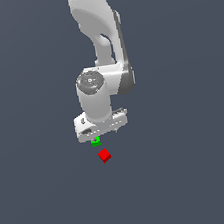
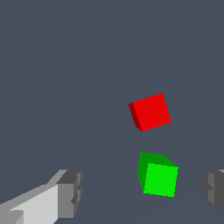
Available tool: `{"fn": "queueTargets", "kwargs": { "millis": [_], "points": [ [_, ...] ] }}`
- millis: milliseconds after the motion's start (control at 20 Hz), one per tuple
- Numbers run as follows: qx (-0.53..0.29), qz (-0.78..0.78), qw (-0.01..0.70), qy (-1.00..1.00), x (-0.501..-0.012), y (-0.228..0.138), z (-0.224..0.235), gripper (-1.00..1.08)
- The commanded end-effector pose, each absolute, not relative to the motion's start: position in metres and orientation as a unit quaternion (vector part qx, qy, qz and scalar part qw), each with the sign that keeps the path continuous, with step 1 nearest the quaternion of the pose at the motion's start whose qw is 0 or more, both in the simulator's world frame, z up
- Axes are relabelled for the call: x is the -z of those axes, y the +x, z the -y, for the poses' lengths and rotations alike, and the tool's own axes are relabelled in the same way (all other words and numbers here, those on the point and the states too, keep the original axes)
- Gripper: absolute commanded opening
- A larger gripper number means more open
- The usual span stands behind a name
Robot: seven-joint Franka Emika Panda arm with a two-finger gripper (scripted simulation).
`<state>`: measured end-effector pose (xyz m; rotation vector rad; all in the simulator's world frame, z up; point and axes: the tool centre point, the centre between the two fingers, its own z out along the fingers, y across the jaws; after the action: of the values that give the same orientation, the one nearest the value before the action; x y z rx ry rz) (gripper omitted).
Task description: Stack the red cube on top of the green cube.
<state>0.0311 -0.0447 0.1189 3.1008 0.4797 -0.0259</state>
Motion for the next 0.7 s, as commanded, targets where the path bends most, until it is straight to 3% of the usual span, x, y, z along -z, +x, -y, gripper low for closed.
{"fn": "queueTargets", "kwargs": {
  "millis": [0, 650],
  "points": [
    [0.006, -0.184, 0.001, 0.983, -0.109, 0.04, 0.05, 1.0],
    [0.001, -0.295, 0.0, 0.955, -0.074, 0.078, 0.062, 1.0]
  ]
}}
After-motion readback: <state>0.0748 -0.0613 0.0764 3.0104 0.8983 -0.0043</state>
